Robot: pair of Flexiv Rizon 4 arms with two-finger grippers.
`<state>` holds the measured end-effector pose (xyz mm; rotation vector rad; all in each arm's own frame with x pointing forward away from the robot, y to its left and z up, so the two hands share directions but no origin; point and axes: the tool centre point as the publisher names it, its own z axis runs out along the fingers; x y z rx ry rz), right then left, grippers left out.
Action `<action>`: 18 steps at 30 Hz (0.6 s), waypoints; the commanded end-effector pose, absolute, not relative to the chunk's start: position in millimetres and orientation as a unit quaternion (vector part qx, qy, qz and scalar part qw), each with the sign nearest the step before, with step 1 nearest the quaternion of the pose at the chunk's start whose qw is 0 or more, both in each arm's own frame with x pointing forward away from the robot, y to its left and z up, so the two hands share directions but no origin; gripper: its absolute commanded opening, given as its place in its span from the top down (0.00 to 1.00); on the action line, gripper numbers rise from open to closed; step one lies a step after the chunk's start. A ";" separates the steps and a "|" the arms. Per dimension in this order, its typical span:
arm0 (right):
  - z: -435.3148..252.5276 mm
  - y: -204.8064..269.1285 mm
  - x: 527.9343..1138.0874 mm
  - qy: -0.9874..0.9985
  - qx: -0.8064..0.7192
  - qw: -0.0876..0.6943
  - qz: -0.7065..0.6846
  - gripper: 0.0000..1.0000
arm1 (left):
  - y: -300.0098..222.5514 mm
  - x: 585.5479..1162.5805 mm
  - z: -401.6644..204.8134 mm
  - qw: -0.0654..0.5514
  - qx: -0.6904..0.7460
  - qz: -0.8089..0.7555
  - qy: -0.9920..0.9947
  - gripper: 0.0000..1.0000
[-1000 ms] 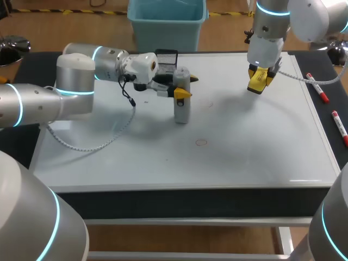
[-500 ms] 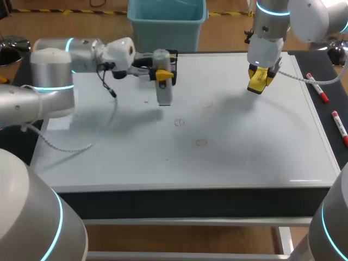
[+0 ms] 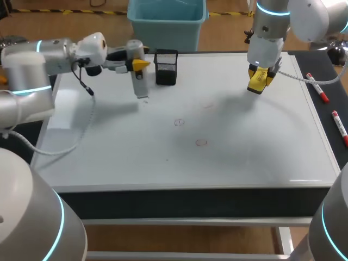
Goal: Pick up the inspection probe, press it on each red-marked spot on the whiteboard one by one, put down the probe, pick up the eraser, and wipe off all the red marks.
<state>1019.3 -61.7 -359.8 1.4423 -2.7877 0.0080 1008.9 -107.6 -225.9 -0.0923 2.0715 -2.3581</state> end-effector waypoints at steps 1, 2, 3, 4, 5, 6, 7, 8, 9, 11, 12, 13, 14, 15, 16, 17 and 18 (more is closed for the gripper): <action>-358.8 -62.3 1020.2 -0.888 0.460 0.003 0.003 1.00 | -94.7 1025.9 -222.6 -0.004 -0.022 -0.745 0.666 1.00; -358.8 -62.3 1020.2 -0.888 0.460 0.003 0.003 1.00 | -92.4 1029.4 -222.2 -0.004 -0.022 -0.745 0.667 1.00; -358.8 -62.3 1020.2 -0.888 0.460 0.003 0.003 1.00 | -90.0 1032.8 -221.4 -0.001 -0.023 -0.742 0.670 1.00; -358.8 -62.3 1020.2 -0.888 0.460 0.003 0.003 1.00 | -88.1 1035.6 -220.6 -0.002 -0.021 -0.741 0.671 1.00; -358.8 -62.3 1020.2 -0.888 0.460 0.003 0.003 1.00 | -86.3 1038.2 -219.7 0.001 -0.019 -0.739 0.673 1.00; -358.8 -62.3 1020.2 -0.888 0.460 0.003 0.003 1.00 | -85.3 1039.6 -218.7 0.002 -0.018 -0.738 0.674 1.00; -358.8 -62.3 1020.2 -0.888 0.460 0.003 0.003 1.00 | -84.2 1040.9 -217.6 0.005 -0.011 -0.736 0.676 1.00; -358.8 -62.3 1020.2 -0.888 0.460 0.003 0.003 1.00 | -83.3 1042.3 -216.9 0.007 -0.011 -0.734 0.679 1.00; -358.8 -62.3 1020.2 -0.888 0.460 0.003 0.003 1.00 | -82.6 1043.2 -216.5 0.007 -0.009 -0.735 0.678 1.00; -358.8 -62.3 1020.2 -0.888 0.460 0.003 0.003 1.00 | -81.5 1044.0 -216.0 0.011 -0.006 -0.733 0.680 1.00; -358.8 -62.3 1020.2 -0.888 0.460 0.003 0.003 1.00 | -80.5 1044.7 -216.0 0.011 -0.006 -0.733 0.680 1.00; -358.8 -62.3 1020.2 -0.888 0.460 0.003 0.003 1.00 | -79.9 1045.1 -216.1 0.011 -0.007 -0.733 0.680 1.00; -358.8 -62.3 1020.2 -0.888 0.460 0.003 0.003 1.00 | -79.2 1045.3 -216.5 0.011 -0.007 -0.733 0.681 1.00; -358.8 -62.3 1020.2 -0.888 0.460 0.003 0.003 1.00 | -78.5 1045.3 -216.8 0.011 -0.008 -0.732 0.681 1.00; -358.8 -62.3 1020.2 -0.888 0.460 0.003 0.003 1.00 | -77.6 1045.4 -217.1 0.011 -0.009 -0.732 0.681 1.00; -358.8 -62.3 1020.2 -0.888 0.460 0.003 0.003 1.00 | -76.7 1045.4 -217.2 0.010 -0.011 -0.731 0.682 1.00; -358.8 -62.3 1020.2 -0.888 0.460 0.003 0.003 1.00 | -75.3 1045.6 -217.5 0.010 -0.012 -0.731 0.682 1.00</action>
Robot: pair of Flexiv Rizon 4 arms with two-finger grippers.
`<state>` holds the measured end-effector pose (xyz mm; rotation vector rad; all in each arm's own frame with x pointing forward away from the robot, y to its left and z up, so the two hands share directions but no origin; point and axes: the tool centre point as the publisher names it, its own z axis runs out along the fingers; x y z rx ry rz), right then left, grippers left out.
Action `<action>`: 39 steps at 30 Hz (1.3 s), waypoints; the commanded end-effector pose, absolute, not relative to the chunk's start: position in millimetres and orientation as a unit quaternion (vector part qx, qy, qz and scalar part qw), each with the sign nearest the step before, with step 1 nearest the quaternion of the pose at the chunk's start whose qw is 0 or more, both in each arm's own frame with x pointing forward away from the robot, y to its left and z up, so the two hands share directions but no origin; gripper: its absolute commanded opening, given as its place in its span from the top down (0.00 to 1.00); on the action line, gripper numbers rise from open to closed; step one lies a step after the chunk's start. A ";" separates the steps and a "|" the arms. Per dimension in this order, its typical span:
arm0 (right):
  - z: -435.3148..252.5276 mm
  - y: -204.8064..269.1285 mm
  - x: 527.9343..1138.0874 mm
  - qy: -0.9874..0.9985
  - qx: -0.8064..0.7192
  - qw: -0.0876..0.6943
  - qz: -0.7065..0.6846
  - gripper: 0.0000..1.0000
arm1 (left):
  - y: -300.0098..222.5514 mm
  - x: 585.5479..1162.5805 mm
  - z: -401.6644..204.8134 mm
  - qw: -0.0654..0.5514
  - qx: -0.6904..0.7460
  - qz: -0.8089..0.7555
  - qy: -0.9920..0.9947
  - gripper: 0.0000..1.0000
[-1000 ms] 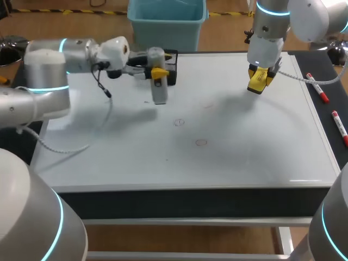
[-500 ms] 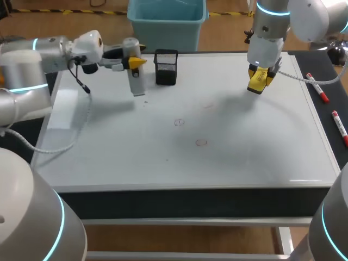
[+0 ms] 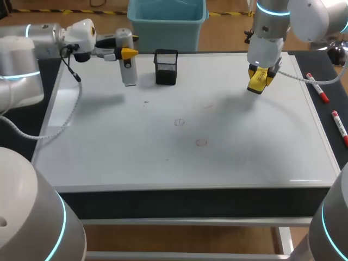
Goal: Pick up the inspection probe, press it on each red-marked spot on the whiteboard one by one, put down the probe, pick up the eraser, and wipe off all the red marks.
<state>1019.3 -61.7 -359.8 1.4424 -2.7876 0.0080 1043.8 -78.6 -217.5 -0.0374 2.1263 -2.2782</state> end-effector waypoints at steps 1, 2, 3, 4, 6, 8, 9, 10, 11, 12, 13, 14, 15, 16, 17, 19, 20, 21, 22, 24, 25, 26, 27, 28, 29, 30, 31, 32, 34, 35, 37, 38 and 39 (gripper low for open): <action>-358.8 -62.3 1020.2 -0.888 0.460 0.003 0.003 1.00 | -75.3 1045.6 -217.5 0.010 -0.012 -0.731 0.682 1.00; -358.8 -62.3 1020.2 -0.888 0.460 0.003 0.003 1.00 | -75.3 1045.6 -217.5 0.010 -0.012 -0.731 0.682 1.00; -358.8 -62.3 1020.2 -0.888 0.460 0.003 0.003 1.00 | -75.3 1045.6 -217.5 0.010 -0.012 -0.731 0.682 1.00; -358.8 -62.3 1020.2 -0.888 0.460 0.003 0.003 1.00 | -75.3 1045.6 -217.5 0.010 -0.012 -0.731 0.682 1.00; -358.8 -62.3 1020.2 -0.888 0.460 0.003 0.003 1.00 | -75.3 1045.6 -217.5 0.010 -0.012 -0.731 0.682 1.00; -358.8 -62.3 1020.2 -0.888 0.460 0.003 0.003 1.00 | -75.3 1045.6 -217.5 0.010 -0.012 -0.731 0.682 1.00; -358.8 -62.3 1020.2 -0.888 0.460 0.003 0.003 1.00 | -75.3 1045.6 -217.5 0.010 -0.012 -0.731 0.682 1.00; -357.3 -60.5 1024.5 -0.885 0.465 0.012 0.012 1.00 | -75.3 1045.6 -217.5 0.010 -0.012 -0.731 0.682 1.00; -353.4 -50.5 1023.7 -0.876 0.481 0.018 0.023 1.00 | -75.3 1045.6 -217.5 0.010 -0.012 -0.731 0.682 1.00; -349.9 -37.3 1021.6 -0.865 0.501 0.023 0.034 1.00 | -75.3 1045.6 -217.5 0.010 -0.012 -0.731 0.682 1.00; -347.5 -23.7 1018.1 -0.855 0.515 0.026 0.047 1.00 | -75.3 1045.6 -217.5 0.010 -0.012 -0.731 0.682 1.00; -344.6 -7.8 1012.6 -0.847 0.528 0.025 0.047 1.00 | -75.3 1045.6 -217.5 0.010 -0.012 -0.731 0.682 1.00; -343.6 5.9 1007.9 -0.839 0.542 0.019 0.040 1.00 | -75.3 1045.6 -217.5 0.010 -0.012 -0.731 0.682 1.00; -343.8 15.9 1004.0 -0.832 0.554 0.019 0.038 1.00 | -75.3 1045.6 -217.5 0.010 -0.012 -0.731 0.682 1.00; -344.9 27.7 1000.1 -0.824 0.565 0.023 0.034 1.00 | -75.3 1045.6 -217.5 0.010 -0.012 -0.731 0.682 1.00; -348.0 50.0 992.8 -0.811 0.584 0.025 0.021 1.00 | -75.3 1045.6 -217.5 0.010 -0.012 -0.731 0.682 1.00; -350.4 57.6 990.6 -0.806 0.591 0.026 0.018 1.00 | -75.3 1045.6 -217.5 0.010 -0.012 -0.731 0.682 1.00; -351.3 67.4 987.4 -0.801 0.597 0.030 0.016 1.00 | -75.3 1045.6 -217.5 0.010 -0.012 -0.731 0.682 1.00; -352.2 76.4 984.9 -0.796 0.604 0.029 0.011 1.00 | -75.3 1045.6 -217.5 0.010 -0.012 -0.731 0.682 1.00; -356.3 93.4 980.2 -0.786 0.617 0.033 0.010 1.00 | -75.3 1045.6 -217.5 0.010 -0.012 -0.731 0.682 1.00; -358.0 102.2 977.1 -0.782 0.622 0.034 0.008 1.00 | -75.3 1045.6 -217.5 0.010 -0.012 -0.731 0.682 1.00; -360.5 109.4 975.3 -0.781 0.624 0.035 0.004 1.00 | -75.3 1045.6 -217.5 0.010 -0.012 -0.731 0.682 1.00; -362.2 116.6 972.4 -0.776 0.629 0.037 0.004 1.00 | -75.3 1045.6 -217.5 0.010 -0.012 -0.731 0.682 1.00; -364.2 124.5 969.9 -0.773 0.634 0.040 0.006 1.00 | -75.3 1045.6 -217.5 0.010 -0.012 -0.731 0.682 1.00; -366.1 131.6 967.2 -0.771 0.636 0.039 0.001 1.00 | -75.3 1045.6 -217.5 0.010 -0.012 -0.731 0.682 1.00; -368.8 137.9 965.3 -0.767 0.640 0.042 0.000 1.00 | -75.3 1045.6 -217.5 0.010 -0.012 -0.731 0.682 1.00; -370.9 144.2 962.9 -0.766 0.642 0.043 0.001 1.00 | -75.3 1045.6 -217.5 0.010 -0.012 -0.731 0.682 1.00; -373.0 150.9 960.8 -0.766 0.642 0.043 -0.008 1.00 | -75.3 1045.6 -217.5 0.010 -0.012 -0.731 0.682 1.00; -377.7 166.6 953.9 -0.761 0.647 0.047 -0.001 1.00 | -75.3 1045.6 -217.5 0.010 -0.012 -0.731 0.682 1.00; -378.9 173.1 950.6 -0.760 0.648 0.045 0.000 1.00 | -75.3 1045.6 -217.5 0.010 -0.012 -0.731 0.682 1.00; -382.0 186.1 946.4 -0.757 0.652 0.043 -0.001 1.00 | -75.3 1045.6 -217.5 0.010 -0.012 -0.731 0.682 1.00; -383.7 191.3 945.1 -0.756 0.653 0.045 0.005 1.00 | -75.3 1045.6 -217.5 0.010 -0.012 -0.731 0.682 1.00; -384.6 195.0 944.3 -0.757 0.652 0.045 0.004 1.00 | -75.3 1045.6 -217.5 0.010 -0.012 -0.731 0.682 1.00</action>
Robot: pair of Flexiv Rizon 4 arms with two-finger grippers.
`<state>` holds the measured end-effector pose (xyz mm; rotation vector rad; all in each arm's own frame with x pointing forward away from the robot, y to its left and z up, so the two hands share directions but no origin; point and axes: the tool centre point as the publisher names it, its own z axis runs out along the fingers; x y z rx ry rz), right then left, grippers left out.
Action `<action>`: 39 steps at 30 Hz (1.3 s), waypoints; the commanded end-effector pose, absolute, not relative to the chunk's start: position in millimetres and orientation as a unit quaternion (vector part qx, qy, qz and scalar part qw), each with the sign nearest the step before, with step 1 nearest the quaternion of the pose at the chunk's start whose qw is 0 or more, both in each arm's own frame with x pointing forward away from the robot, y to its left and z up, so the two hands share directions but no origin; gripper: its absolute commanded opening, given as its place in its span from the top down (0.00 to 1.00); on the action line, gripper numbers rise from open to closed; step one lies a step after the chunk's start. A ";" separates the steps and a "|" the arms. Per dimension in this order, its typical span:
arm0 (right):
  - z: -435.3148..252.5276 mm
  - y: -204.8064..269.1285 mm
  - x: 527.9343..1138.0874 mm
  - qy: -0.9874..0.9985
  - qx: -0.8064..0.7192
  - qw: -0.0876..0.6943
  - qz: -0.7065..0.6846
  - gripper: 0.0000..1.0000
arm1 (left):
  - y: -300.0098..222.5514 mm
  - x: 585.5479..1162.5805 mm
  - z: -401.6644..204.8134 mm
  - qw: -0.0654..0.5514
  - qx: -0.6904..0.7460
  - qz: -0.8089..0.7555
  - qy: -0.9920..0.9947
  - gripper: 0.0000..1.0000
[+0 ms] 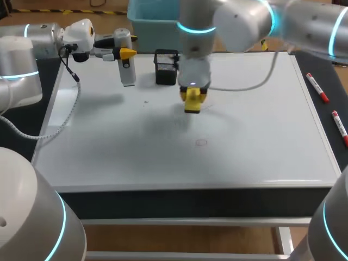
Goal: Pick up the inspection probe, press it on each red-marked spot on the whiteboard one by one, put down the probe, pick up the eraser, and wipe off all the red marks.
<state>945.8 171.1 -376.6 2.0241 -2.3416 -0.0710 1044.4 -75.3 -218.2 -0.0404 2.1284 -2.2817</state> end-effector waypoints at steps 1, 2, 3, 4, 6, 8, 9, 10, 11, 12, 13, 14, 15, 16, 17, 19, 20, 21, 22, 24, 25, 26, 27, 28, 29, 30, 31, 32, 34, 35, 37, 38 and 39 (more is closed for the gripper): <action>-386.3 199.3 943.6 -0.757 0.652 0.045 0.000 1.00 | -75.3 1045.6 -217.5 0.010 -0.012 -0.731 0.682 1.00; -387.6 203.0 942.8 -0.758 0.651 0.046 0.001 1.00 | -75.3 1045.6 -217.5 0.010 -0.012 -0.731 0.682 1.00; -388.2 206.7 941.4 -0.758 0.651 0.045 0.000 1.00 | -75.3 1045.6 -217.5 0.010 -0.012 -0.731 0.682 1.00; -389.0 210.1 940.0 -0.756 0.653 0.043 -0.003 1.00 | -75.3 1045.6 -217.5 0.010 -0.012 -0.731 0.682 1.00; -391.8 214.7 938.8 -0.755 0.654 0.040 -0.005 1.00 | -75.3 1045.6 -217.5 0.010 -0.012 -0.731 0.682 1.00; -395.5 217.7 938.0 -0.753 0.657 0.037 -0.008 1.00 | -75.3 1045.6 -217.5 0.010 -0.012 -0.731 0.682 1.00; -397.8 218.4 937.8 -0.752 0.658 0.036 -0.012 1.00 | -75.3 1045.6 -217.5 0.010 -0.012 -0.731 0.682 1.00; -400.3 219.0 937.6 -0.752 0.658 0.038 -0.011 1.00 | -75.3 1045.6 -217.5 0.010 -0.012 -0.731 0.682 1.00; -402.6 219.1 937.0 -0.753 0.657 0.040 -0.013 1.00 | -75.3 1045.6 -217.5 0.010 -0.012 -0.731 0.682 1.00; -404.1 219.3 936.1 -0.753 0.657 0.040 -0.015 1.00 | -75.3 1045.6 -217.5 0.010 -0.012 -0.731 0.682 1.00; -405.2 219.8 934.7 -0.753 0.656 0.040 -0.015 1.00 | -75.3 1045.6 -217.5 0.010 -0.012 -0.731 0.682 1.00; -406.2 220.3 933.2 -0.755 0.655 0.040 -0.018 1.00 | -75.3 1045.6 -217.5 0.010 -0.012 -0.731 0.682 1.00; -406.9 220.9 931.3 -0.755 0.654 0.039 -0.018 1.00 | -75.3 1045.6 -217.5 0.010 -0.012 -0.731 0.682 1.00; -407.8 221.6 929.7 -0.755 0.654 0.038 -0.017 1.00 | -75.3 1045.6 -217.5 0.010 -0.012 -0.731 0.682 1.00; -408.5 222.1 928.6 -0.756 0.654 0.038 -0.016 1.00 | -75.3 1045.6 -217.5 0.010 -0.012 -0.731 0.682 1.00; -410.5 221.6 926.6 -0.756 0.654 0.033 -0.015 1.00 | -75.3 1045.6 -217.5 0.010 -0.012 -0.731 0.682 1.00; -411.9 221.6 925.8 -0.754 0.655 0.033 -0.015 1.00 | -75.3 1045.6 -217.5 0.010 -0.012 -0.731 0.682 1.00; -412.4 221.9 924.8 -0.753 0.658 0.032 -0.015 1.00 | -75.3 1045.6 -217.5 0.010 -0.012 -0.731 0.682 1.00; -412.8 221.8 924.0 -0.752 0.658 0.032 -0.015 1.00 | -75.3 1045.6 -217.5 0.010 -0.012 -0.731 0.682 1.00; -413.9 221.1 922.4 -0.752 0.658 0.032 -0.017 1.00 | -75.3 1045.6 -217.5 0.010 -0.012 -0.731 0.682 1.00; -414.4 220.9 921.3 -0.752 0.659 0.032 -0.017 1.00 | -75.3 1045.6 -217.5 0.010 -0.012 -0.731 0.682 1.00; -415.6 220.9 920.4 -0.752 0.659 0.033 -0.018 1.00 | -75.3 1045.6 -217.5 0.010 -0.012 -0.731 0.682 1.00; -417.1 220.9 919.6 -0.751 0.659 0.034 -0.019 1.00 | -75.3 1045.6 -217.5 0.010 -0.012 -0.731 0.682 1.00; -418.2 220.9 919.1 -0.751 0.659 0.034 -0.019 1.00 | -75.3 1045.6 -217.5 0.010 -0.012 -0.731 0.682 1.00; -418.8 220.9 918.7 -0.751 0.660 0.035 -0.020 1.00 | -75.3 1045.6 -217.5 0.010 -0.012 -0.731 0.682 1.00; -419.5 221.0 918.2 -0.750 0.660 0.036 -0.020 1.00 | -75.3 1045.6 -217.5 0.010 -0.012 -0.731 0.682 1.00; -419.9 221.0 918.1 -0.750 0.660 0.037 -0.021 1.00 | -75.3 1045.6 -217.5 0.010 -0.012 -0.731 0.682 1.00; -420.3 220.9 917.9 -0.750 0.660 0.037 -0.021 1.00 | -75.3 1045.6 -217.5 0.010 -0.012 -0.731 0.682 1.00; -422.1 220.8 917.2 -0.749 0.661 0.037 -0.021 1.00 | -75.3 1045.6 -217.5 0.010 -0.012 -0.731 0.682 1.00; -422.8 221.0 916.8 -0.749 0.662 0.037 -0.021 1.00 | -75.3 1045.6 -217.5 0.010 -0.012 -0.731 0.682 1.00; -425.9 220.6 916.2 -0.748 0.663 0.036 -0.020 1.00 | -75.3 1045.6 -217.5 0.010 -0.012 -0.731 0.682 1.00; -427.7 220.0 916.1 -0.748 0.663 0.036 -0.021 1.00 | -75.3 1045.6 -217.5 0.010 -0.012 -0.731 0.682 1.00; -429.9 219.3 916.1 -0.748 0.663 0.036 -0.021 1.00 | -75.3 1045.6 -217.5 0.010 -0.012 -0.731 0.682 1.00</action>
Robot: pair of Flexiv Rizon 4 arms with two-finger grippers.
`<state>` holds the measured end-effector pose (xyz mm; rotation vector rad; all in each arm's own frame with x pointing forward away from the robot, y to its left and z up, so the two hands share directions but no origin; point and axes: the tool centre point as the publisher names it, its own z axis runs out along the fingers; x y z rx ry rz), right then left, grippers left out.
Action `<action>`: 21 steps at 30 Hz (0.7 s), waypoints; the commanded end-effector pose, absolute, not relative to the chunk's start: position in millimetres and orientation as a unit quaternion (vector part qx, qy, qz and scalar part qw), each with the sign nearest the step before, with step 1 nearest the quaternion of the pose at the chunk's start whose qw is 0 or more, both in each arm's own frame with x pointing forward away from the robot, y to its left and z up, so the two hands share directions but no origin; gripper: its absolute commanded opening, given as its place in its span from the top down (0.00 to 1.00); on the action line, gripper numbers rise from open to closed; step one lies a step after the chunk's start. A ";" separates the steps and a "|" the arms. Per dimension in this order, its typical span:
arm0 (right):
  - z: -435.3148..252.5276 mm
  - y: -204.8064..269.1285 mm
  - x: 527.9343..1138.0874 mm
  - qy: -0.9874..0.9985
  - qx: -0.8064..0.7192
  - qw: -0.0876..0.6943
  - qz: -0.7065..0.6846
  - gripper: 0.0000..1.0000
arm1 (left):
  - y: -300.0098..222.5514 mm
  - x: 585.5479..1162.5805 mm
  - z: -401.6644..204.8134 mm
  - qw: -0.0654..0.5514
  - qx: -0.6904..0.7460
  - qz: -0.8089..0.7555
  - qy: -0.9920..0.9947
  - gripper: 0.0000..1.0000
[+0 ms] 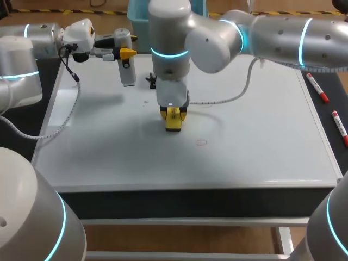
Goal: Pick up the inspection probe, press it on each red-marked spot on the whiteboard one by one, put down the probe, pick up the eraser, and wipe off all the red marks.
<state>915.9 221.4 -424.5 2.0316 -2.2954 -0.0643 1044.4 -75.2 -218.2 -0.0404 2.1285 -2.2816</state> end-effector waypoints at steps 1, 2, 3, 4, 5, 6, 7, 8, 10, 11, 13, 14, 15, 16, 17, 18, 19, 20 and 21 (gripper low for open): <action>-431.0 218.9 915.9 -0.746 0.664 0.036 -0.023 1.00 | -75.3 1045.6 -217.5 0.010 -0.012 -0.731 0.682 1.00; -431.2 218.8 915.7 -0.745 0.666 0.036 -0.024 1.00 | -75.3 1045.6 -217.5 0.010 -0.012 -0.731 0.682 1.00; -431.5 218.5 915.0 -0.744 0.667 0.035 -0.024 1.00 | -75.3 1045.6 -217.5 0.010 -0.012 -0.731 0.682 1.00; -432.2 217.9 914.3 -0.744 0.667 0.035 -0.023 1.00 | -75.3 1045.6 -217.5 0.010 -0.012 -0.731 0.682 1.00; -432.8 217.1 914.0 -0.743 0.668 0.035 -0.023 1.00 | -75.3 1045.6 -217.5 0.010 -0.012 -0.731 0.682 1.00; -433.4 215.9 914.0 -0.743 0.668 0.036 -0.022 1.00 | -75.3 1045.6 -217.5 0.010 -0.012 -0.731 0.682 1.00; -433.8 214.4 914.0 -0.744 0.667 0.036 -0.022 1.00 | -75.3 1045.6 -217.5 0.010 -0.012 -0.731 0.682 1.00; -433.6 213.0 913.8 -0.746 0.665 0.037 -0.021 1.00 | -75.3 1045.6 -217.5 0.010 -0.012 -0.731 0.682 1.00; -432.8 208.2 913.9 -0.752 0.658 0.036 -0.017 1.00 | -75.3 1045.6 -217.5 0.010 -0.012 -0.731 0.682 1.00; -432.1 204.8 914.2 -0.755 0.655 0.035 -0.016 1.00 | -75.3 1045.6 -217.5 0.010 -0.012 -0.731 0.682 1.00; -430.6 199.6 914.5 -0.758 0.652 0.033 -0.015 1.00 | -75.3 1045.6 -217.5 0.010 -0.012 -0.731 0.682 1.00; -429.9 197.9 914.4 -0.759 0.650 0.032 -0.014 1.00 | -75.3 1045.6 -217.5 0.010 -0.012 -0.731 0.682 1.00; -429.1 194.1 914.6 -0.762 0.647 0.031 -0.013 1.00 | -75.3 1045.6 -217.5 0.010 -0.012 -0.731 0.682 1.00; -429.0 192.6 914.7 -0.763 0.646 0.030 -0.012 1.00 | -75.3 1045.6 -217.5 0.010 -0.012 -0.731 0.682 1.00; -428.3 189.7 914.8 -0.765 0.644 0.029 -0.011 1.00 | -75.3 1045.6 -217.5 0.010 -0.012 -0.731 0.682 1.00; -427.0 186.7 914.8 -0.767 0.641 0.029 -0.010 1.00 | -75.3 1045.6 -217.5 0.010 -0.012 -0.731 0.682 1.00; -426.3 184.5 914.7 -0.768 0.639 0.029 -0.009 1.00 | -75.3 1045.6 -217.5 0.010 -0.012 -0.731 0.682 1.00; -425.5 182.4 914.6 -0.770 0.638 0.028 -0.008 1.00 | -75.3 1045.6 -217.5 0.010 -0.012 -0.731 0.682 1.00; -424.9 180.2 914.7 -0.771 0.636 0.028 -0.007 1.00 | -75.3 1045.6 -217.5 0.010 -0.012 -0.731 0.682 1.00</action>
